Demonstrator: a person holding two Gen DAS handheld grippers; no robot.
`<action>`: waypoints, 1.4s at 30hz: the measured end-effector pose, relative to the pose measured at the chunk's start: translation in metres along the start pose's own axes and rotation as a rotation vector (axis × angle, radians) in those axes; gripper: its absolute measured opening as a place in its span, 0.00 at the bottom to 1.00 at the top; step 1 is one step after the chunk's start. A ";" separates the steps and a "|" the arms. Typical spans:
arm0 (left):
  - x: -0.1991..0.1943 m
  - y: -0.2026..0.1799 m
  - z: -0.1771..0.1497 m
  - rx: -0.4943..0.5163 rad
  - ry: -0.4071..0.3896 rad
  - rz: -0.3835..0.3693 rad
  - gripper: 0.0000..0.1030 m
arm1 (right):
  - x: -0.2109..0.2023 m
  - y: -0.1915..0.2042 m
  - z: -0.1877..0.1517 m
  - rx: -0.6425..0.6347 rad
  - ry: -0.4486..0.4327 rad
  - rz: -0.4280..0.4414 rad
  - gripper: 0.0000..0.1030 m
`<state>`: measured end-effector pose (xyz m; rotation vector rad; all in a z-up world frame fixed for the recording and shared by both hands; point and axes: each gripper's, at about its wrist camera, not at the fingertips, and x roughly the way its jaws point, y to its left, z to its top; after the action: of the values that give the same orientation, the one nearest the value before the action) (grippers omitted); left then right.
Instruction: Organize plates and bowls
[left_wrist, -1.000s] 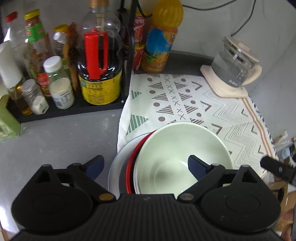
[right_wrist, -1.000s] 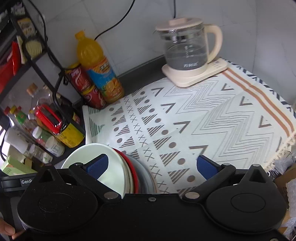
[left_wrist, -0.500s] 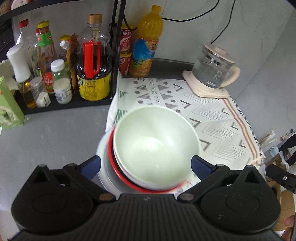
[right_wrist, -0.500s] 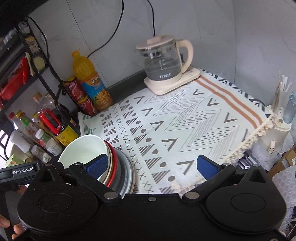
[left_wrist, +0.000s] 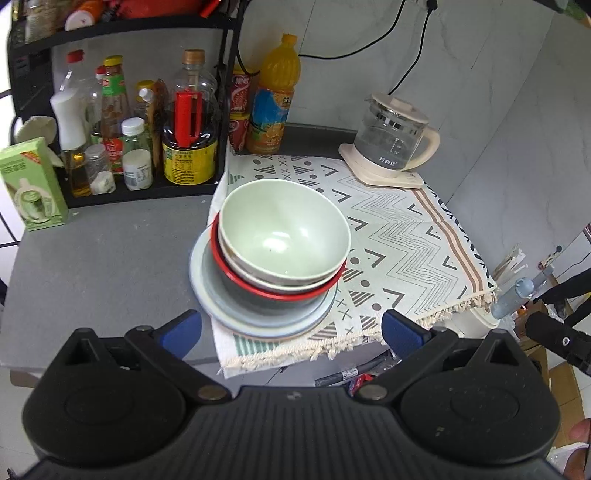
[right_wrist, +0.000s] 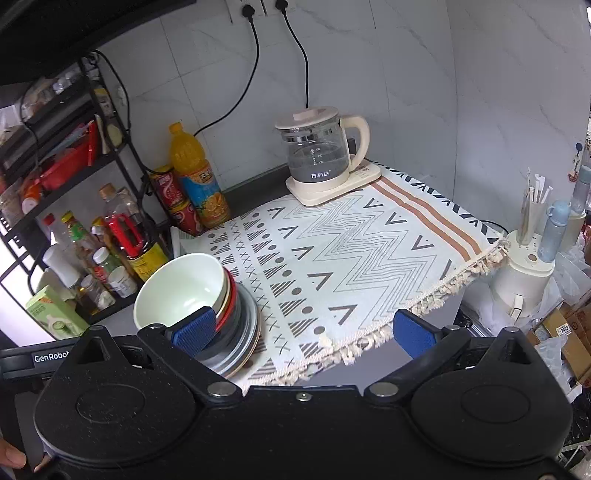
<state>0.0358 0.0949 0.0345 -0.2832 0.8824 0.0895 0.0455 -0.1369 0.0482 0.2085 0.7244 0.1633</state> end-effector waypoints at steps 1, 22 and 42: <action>-0.005 0.000 -0.004 -0.002 -0.003 0.000 0.99 | -0.005 0.000 -0.003 -0.001 -0.002 0.005 1.00; -0.072 0.012 -0.063 0.025 -0.076 0.015 0.99 | -0.083 0.006 -0.052 -0.048 -0.076 0.043 1.00; -0.114 0.033 -0.095 0.075 -0.153 0.006 0.99 | -0.121 0.016 -0.086 -0.141 -0.137 0.024 1.00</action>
<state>-0.1138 0.1045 0.0582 -0.2011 0.7328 0.0823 -0.1024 -0.1362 0.0669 0.0932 0.5720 0.2199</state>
